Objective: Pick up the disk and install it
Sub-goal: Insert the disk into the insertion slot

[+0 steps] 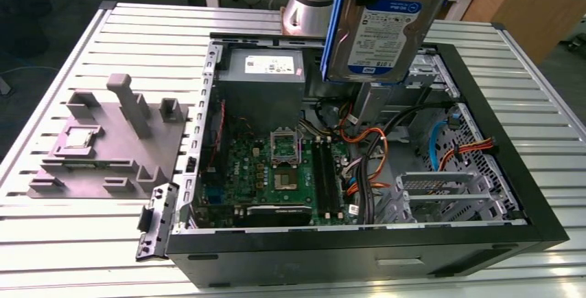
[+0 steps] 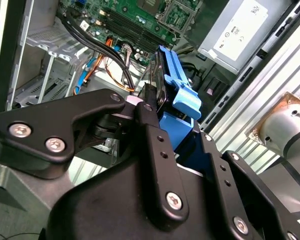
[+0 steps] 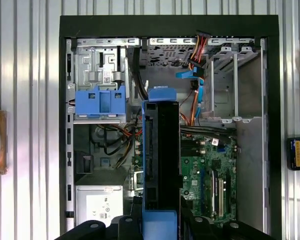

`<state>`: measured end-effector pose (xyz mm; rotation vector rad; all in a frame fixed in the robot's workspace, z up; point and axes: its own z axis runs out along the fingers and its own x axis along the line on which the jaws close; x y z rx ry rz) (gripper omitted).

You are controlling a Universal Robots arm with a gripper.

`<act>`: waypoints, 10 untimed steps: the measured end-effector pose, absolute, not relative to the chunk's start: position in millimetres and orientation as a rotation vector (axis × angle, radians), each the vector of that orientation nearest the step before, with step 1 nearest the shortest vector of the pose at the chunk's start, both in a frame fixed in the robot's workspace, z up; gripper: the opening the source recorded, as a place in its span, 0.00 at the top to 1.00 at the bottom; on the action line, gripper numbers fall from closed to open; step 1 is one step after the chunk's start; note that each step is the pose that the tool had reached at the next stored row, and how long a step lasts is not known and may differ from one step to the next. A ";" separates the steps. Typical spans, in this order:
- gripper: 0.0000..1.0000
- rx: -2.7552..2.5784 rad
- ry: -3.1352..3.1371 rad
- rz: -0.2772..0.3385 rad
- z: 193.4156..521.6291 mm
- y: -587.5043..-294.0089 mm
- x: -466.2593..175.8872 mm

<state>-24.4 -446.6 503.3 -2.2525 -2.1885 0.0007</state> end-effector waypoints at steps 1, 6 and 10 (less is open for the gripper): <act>0.63 -2.253 -2.189 0.001 503.3 -446.6 -24.4; 0.63 -2.252 -2.189 0.001 503.4 -447.6 -24.3; 0.63 -2.253 -2.189 0.001 503.4 -447.6 -24.3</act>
